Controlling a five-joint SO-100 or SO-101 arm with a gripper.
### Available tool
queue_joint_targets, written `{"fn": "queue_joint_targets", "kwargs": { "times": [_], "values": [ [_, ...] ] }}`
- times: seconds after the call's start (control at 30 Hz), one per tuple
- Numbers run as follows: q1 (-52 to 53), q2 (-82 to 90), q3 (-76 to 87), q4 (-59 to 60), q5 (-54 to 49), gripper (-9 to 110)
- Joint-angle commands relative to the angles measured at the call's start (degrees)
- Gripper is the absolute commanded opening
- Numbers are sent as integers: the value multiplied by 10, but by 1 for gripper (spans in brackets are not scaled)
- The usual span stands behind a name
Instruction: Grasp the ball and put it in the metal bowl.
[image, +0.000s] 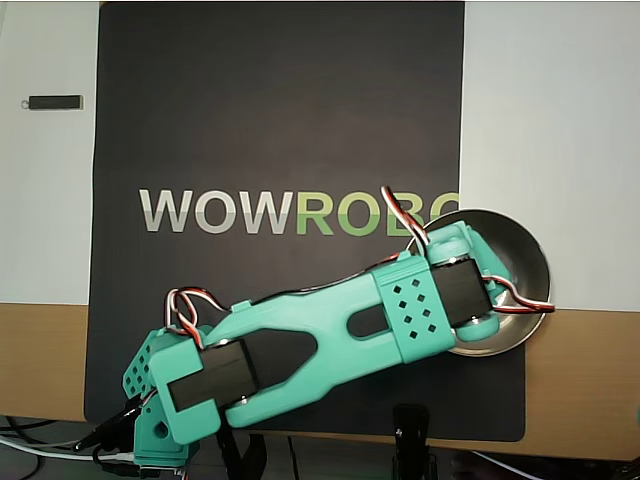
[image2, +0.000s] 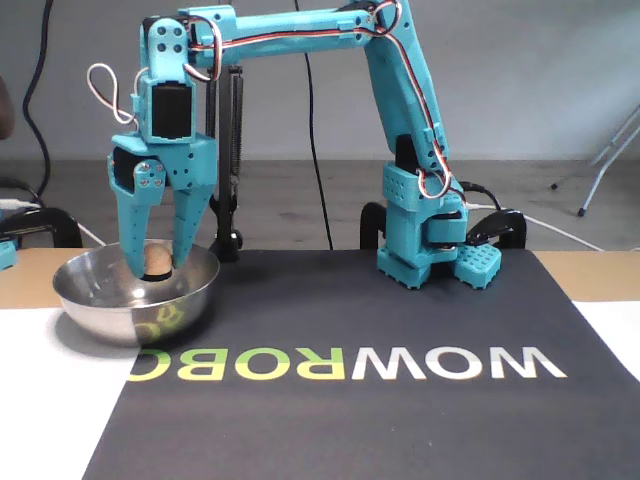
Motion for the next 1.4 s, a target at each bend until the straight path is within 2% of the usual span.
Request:
{"fn": "queue_joint_targets", "kwargs": {
  "times": [0.0,0.73,0.77,0.87,0.93,1.37],
  "values": [
    [0,-1,-11,-4,-2,50],
    [-1,-4,-17,-4,-3,50],
    [-1,-4,-17,-4,-3,53],
    [-1,-4,-17,-2,-3,69],
    [-1,-4,-17,0,-3,74],
    [0,-3,-16,3,-4,73]
  ]
}}
